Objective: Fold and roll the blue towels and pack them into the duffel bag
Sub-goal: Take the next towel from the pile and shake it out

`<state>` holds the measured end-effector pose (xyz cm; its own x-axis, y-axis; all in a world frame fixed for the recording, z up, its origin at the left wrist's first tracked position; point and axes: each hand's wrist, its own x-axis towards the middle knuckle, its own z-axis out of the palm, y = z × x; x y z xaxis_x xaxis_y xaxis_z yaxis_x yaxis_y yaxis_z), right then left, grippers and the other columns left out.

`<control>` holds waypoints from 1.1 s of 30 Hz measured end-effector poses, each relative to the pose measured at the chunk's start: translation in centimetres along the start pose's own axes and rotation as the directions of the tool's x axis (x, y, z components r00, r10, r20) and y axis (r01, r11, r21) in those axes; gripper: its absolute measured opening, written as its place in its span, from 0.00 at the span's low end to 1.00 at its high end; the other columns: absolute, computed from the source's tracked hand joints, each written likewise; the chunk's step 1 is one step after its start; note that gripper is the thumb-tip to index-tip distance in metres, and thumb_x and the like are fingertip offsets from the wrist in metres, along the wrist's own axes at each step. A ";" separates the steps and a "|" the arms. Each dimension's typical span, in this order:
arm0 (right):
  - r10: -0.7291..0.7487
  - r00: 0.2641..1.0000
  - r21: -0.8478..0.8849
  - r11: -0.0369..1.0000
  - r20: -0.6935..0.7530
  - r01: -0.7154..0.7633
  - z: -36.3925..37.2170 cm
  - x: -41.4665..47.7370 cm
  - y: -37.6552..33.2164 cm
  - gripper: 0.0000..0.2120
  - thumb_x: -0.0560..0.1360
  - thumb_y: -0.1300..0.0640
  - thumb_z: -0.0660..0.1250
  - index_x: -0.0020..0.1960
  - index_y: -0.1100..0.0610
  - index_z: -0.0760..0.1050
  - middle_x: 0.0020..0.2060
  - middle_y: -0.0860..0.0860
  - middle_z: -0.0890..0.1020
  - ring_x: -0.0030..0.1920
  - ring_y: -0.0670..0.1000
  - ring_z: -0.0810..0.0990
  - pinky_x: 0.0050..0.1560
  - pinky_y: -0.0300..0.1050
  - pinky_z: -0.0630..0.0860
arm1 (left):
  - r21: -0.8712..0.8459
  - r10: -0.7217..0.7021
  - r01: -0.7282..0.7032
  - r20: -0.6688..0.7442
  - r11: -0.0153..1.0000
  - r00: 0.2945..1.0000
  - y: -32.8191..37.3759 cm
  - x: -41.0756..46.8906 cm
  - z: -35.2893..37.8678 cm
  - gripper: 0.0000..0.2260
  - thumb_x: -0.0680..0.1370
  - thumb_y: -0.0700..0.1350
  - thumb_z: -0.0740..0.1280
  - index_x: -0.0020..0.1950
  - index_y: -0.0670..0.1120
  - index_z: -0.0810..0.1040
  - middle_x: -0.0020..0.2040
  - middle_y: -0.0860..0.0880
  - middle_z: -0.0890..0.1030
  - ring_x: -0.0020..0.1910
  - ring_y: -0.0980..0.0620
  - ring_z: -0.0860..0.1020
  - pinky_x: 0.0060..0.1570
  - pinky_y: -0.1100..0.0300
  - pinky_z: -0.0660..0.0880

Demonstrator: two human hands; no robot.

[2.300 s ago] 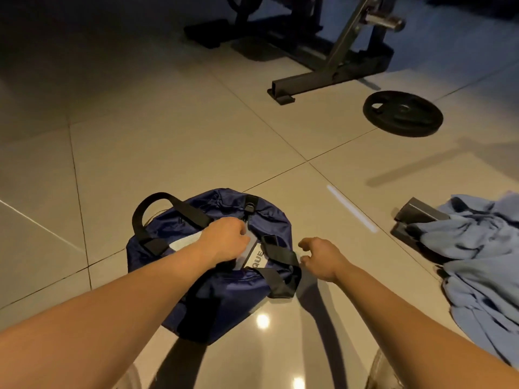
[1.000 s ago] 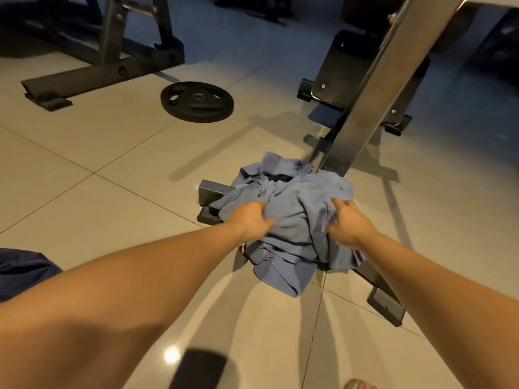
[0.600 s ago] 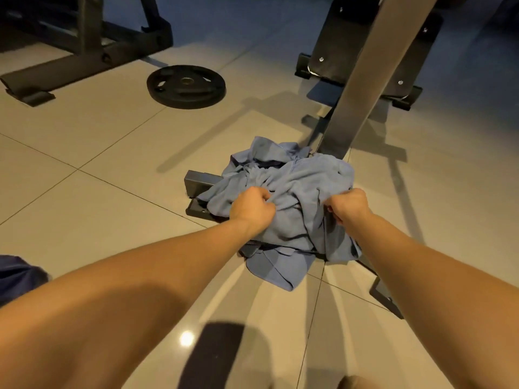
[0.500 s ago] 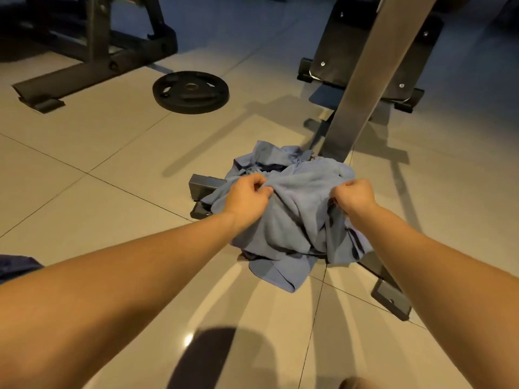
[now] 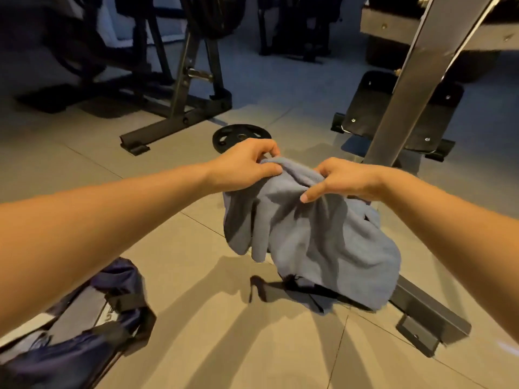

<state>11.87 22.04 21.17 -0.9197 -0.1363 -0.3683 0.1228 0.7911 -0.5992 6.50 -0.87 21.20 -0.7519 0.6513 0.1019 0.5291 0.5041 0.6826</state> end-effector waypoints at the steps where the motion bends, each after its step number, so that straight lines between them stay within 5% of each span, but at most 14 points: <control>1: -0.009 0.998 0.052 0.999 0.056 0.006 -0.5 -0.8 -1.0 0.16 0.72 0.49 0.77 0.54 0.59 0.83 0.48 0.55 0.87 0.50 0.58 0.86 0.56 0.56 0.82 | -0.019 -0.085 0.086 0.063 0.996 0.994 0.0 -1.0 -1.3 0.07 0.79 0.50 0.71 0.49 0.47 0.79 0.44 0.48 0.83 0.43 0.53 0.81 0.41 0.57 0.78; 4: -0.011 0.994 -0.008 1.000 0.106 0.012 -0.8 -2.4 -4.3 0.13 0.72 0.53 0.77 0.53 0.58 0.83 0.46 0.55 0.87 0.47 0.56 0.87 0.54 0.54 0.83 | -0.069 -0.319 0.360 0.333 0.930 0.887 0.1 -4.2 -4.1 0.07 0.77 0.46 0.74 0.49 0.45 0.79 0.46 0.45 0.83 0.47 0.49 0.81 0.47 0.57 0.79; 6: -0.047 0.990 0.001 0.999 0.131 0.048 -0.2 -2.9 -6.4 0.10 0.73 0.57 0.76 0.53 0.58 0.82 0.47 0.55 0.87 0.47 0.55 0.87 0.52 0.52 0.83 | -0.099 -0.354 0.437 0.445 0.894 0.823 0.4 -6.2 -4.8 0.06 0.77 0.40 0.73 0.52 0.43 0.79 0.51 0.43 0.83 0.54 0.45 0.81 0.58 0.52 0.78; 11: -0.160 0.965 0.002 0.987 0.207 0.163 2.2 -3.6 -9.8 0.11 0.76 0.65 0.71 0.58 0.64 0.80 0.50 0.57 0.86 0.52 0.56 0.86 0.57 0.52 0.82 | -0.438 -0.320 0.586 0.543 0.681 0.777 0.7 -10.8 -4.7 0.07 0.69 0.44 0.70 0.43 0.44 0.86 0.49 0.43 0.85 0.49 0.44 0.81 0.57 0.51 0.76; 15: -0.197 0.952 -0.030 0.977 0.236 0.209 4.0 -3.5 -10.8 0.12 0.76 0.64 0.70 0.59 0.65 0.77 0.52 0.59 0.85 0.52 0.57 0.85 0.58 0.56 0.82 | -0.598 -0.315 0.599 0.517 0.532 0.796 0.0 -12.7 -4.7 0.09 0.71 0.46 0.68 0.31 0.46 0.80 0.39 0.47 0.77 0.41 0.50 0.73 0.51 0.56 0.70; 21: -0.188 0.954 -0.041 0.978 0.233 0.203 6.1 -3.7 -11.4 0.16 0.71 0.60 0.76 0.57 0.62 0.78 0.53 0.59 0.84 0.55 0.60 0.83 0.60 0.59 0.80 | -0.329 -0.356 0.456 0.321 0.827 0.877 -0.9 -14.0 -6.6 0.03 0.77 0.37 0.70 0.45 0.45 0.80 0.37 0.51 0.81 0.42 0.50 0.77 0.48 0.55 0.76; 24: -0.175 0.920 0.037 0.984 0.350 0.173 6.7 -4.0 -12.5 0.20 0.73 0.53 0.77 0.61 0.59 0.79 0.54 0.56 0.85 0.56 0.56 0.84 0.61 0.56 0.80 | -0.199 -0.361 0.398 0.198 0.896 0.911 -1.2 -14.3 -7.8 0.13 0.76 0.41 0.74 0.60 0.49 0.80 0.46 0.46 0.82 0.49 0.46 0.81 0.53 0.51 0.79; 27: -0.205 0.893 0.130 0.978 0.401 0.166 7.6 -4.3 -13.9 0.17 0.77 0.46 0.70 0.60 0.56 0.81 0.53 0.51 0.86 0.55 0.51 0.84 0.59 0.50 0.80 | -0.136 -0.319 0.339 0.149 0.931 0.936 -0.5 -14.5 -8.2 0.09 0.76 0.44 0.75 0.56 0.49 0.84 0.50 0.46 0.85 0.51 0.48 0.83 0.55 0.50 0.79; 33: -0.310 0.950 0.097 0.947 0.032 0.306 7.7 -2.8 -13.4 0.13 0.78 0.49 0.70 0.39 0.55 0.76 0.37 0.51 0.80 0.43 0.50 0.77 0.47 0.47 0.74 | -0.155 -0.363 0.382 0.140 0.911 0.921 -1.2 -15.3 -10.1 0.09 0.74 0.50 0.76 0.45 0.44 0.83 0.44 0.46 0.84 0.44 0.51 0.81 0.46 0.56 0.77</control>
<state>15.70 7.28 24.79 -0.9001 -0.3935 -0.1869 -0.1284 0.6497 -0.7492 13.40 -17.16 26.15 -0.8299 0.4963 -0.2548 0.1338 0.6204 0.7728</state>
